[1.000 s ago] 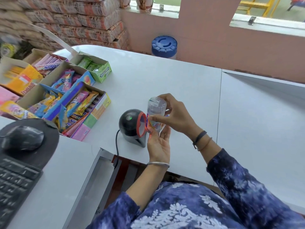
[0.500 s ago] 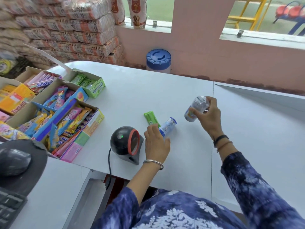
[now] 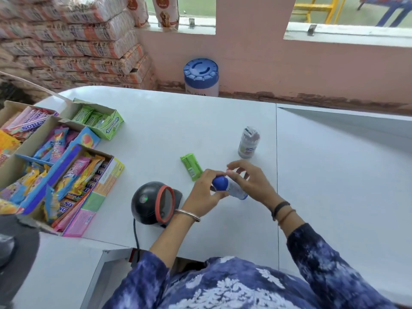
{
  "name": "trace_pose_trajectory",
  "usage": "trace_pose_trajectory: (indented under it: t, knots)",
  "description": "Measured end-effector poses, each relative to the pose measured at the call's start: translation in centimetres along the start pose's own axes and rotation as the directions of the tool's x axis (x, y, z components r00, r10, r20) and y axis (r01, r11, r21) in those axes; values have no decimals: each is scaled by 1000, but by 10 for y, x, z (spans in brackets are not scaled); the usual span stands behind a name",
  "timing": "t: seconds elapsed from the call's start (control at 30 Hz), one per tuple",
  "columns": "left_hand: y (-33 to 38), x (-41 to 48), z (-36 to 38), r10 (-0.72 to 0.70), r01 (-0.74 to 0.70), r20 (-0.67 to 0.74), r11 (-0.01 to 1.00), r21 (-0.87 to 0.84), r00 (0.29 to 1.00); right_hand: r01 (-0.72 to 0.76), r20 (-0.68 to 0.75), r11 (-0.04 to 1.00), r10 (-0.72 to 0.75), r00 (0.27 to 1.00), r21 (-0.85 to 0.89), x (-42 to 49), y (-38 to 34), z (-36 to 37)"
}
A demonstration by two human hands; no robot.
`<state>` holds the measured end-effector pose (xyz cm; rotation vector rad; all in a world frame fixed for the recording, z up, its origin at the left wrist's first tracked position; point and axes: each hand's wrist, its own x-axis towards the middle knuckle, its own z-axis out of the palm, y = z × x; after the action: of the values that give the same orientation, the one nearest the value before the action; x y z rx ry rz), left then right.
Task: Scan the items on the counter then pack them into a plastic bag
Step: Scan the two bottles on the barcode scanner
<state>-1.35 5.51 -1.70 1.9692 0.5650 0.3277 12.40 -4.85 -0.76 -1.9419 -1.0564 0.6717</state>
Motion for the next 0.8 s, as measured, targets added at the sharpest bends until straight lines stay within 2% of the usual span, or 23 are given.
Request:
trace_pose_trajectory:
  t: [0.03, 0.07, 0.13, 0.2, 0.3, 0.43, 0.53, 0.63, 0.8]
  knots:
    - [4, 0, 1, -27, 28, 7, 997, -68, 1000, -129, 202, 984, 103, 974, 121, -4, -2, -5]
    - [8, 1, 2, -79, 77, -8, 985, -153, 997, -228, 349, 950, 144, 926, 214, -6, -3, -10]
    - [17, -3, 9, -203, 163, -87, 927, -338, 975, -316, 441, 885, 146, 886, 341, -8, -2, -18]
    - [27, -10, 20, -251, 148, -190, 889, -434, 949, -345, 403, 835, 165, 900, 429, -9, -5, -23]
    - [44, -27, 42, -224, 73, -241, 857, -510, 945, -342, 296, 808, 218, 930, 479, -12, -12, -24]
    - [63, -39, 59, -203, 84, -292, 923, -376, 935, -193, 91, 777, 174, 981, 599, -21, -24, -26]
    - [76, -41, 62, -208, 52, -277, 876, -479, 938, -78, -25, 769, 121, 992, 635, -26, -36, -32]
    - [80, -44, 60, -220, -3, -352, 844, -537, 910, -27, -73, 763, 96, 993, 646, -32, -44, -37]
    - [72, -54, 59, -301, 10, -316, 739, -674, 900, -26, -104, 745, 128, 986, 666, -40, -50, -30]
